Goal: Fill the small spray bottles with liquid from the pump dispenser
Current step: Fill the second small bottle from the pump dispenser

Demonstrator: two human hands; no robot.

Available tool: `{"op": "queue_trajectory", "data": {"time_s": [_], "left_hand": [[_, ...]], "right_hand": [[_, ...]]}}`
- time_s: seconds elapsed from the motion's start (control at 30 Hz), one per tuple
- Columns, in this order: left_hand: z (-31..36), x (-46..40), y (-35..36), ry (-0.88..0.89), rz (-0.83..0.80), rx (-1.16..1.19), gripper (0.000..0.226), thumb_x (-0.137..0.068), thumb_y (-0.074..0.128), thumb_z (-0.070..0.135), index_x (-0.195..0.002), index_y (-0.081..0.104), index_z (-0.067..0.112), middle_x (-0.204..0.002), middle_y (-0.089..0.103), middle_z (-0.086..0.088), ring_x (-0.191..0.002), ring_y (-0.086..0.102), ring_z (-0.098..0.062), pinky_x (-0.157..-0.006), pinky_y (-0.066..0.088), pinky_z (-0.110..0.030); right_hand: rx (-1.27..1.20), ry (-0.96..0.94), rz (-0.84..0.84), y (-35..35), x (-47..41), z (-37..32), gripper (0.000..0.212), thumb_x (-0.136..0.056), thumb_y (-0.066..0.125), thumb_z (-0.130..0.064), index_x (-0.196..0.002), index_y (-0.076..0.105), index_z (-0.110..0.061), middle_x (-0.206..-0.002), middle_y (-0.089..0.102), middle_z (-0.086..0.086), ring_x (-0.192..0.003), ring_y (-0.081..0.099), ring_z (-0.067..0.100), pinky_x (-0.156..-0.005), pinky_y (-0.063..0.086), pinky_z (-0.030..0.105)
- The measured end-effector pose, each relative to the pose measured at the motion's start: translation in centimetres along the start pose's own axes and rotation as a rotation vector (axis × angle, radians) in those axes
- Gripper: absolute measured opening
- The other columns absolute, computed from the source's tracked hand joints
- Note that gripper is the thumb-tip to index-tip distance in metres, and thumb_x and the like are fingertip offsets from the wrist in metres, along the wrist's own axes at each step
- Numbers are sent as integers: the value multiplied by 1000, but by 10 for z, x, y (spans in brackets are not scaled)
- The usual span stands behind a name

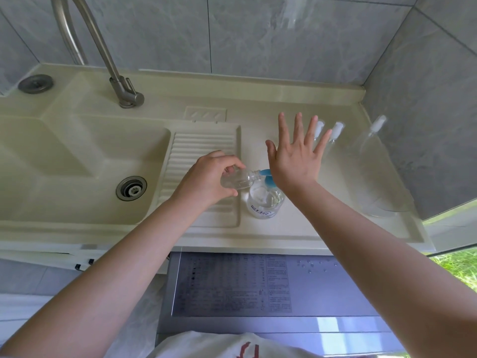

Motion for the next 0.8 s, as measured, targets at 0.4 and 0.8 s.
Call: {"op": "queue_trajectory", "data": {"time_s": [0.4,0.8], "left_hand": [[0,-1,-1,0,-10,-6,59,-55,94,14,-107,71,30,-96,60,8,-85,62,-12,-84,54,-38],[2,-2,1,-2,-18,-6,58,-56,93,15,-107,71,29,-96,60,9,-86,62,-12,-85,54,-40]], "right_hand": [[-22,6,10,-2,0,-3,61,-105,30,-42,-160,6,-30,-167,9,11,-153,-5,41,-119,-8,64],[-49,8,53,-2,1,-2,62,-105,36,-33,-160,8,-29,-167,16,7,-153,1,39,-119,-7,64]]}}
Point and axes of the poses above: each hand's wrist, its own x-axis away from the middle knuckle, its own y-axis out of the palm, z = x × y, the point moved 6 cm from there along -x, towards the middle knuckle
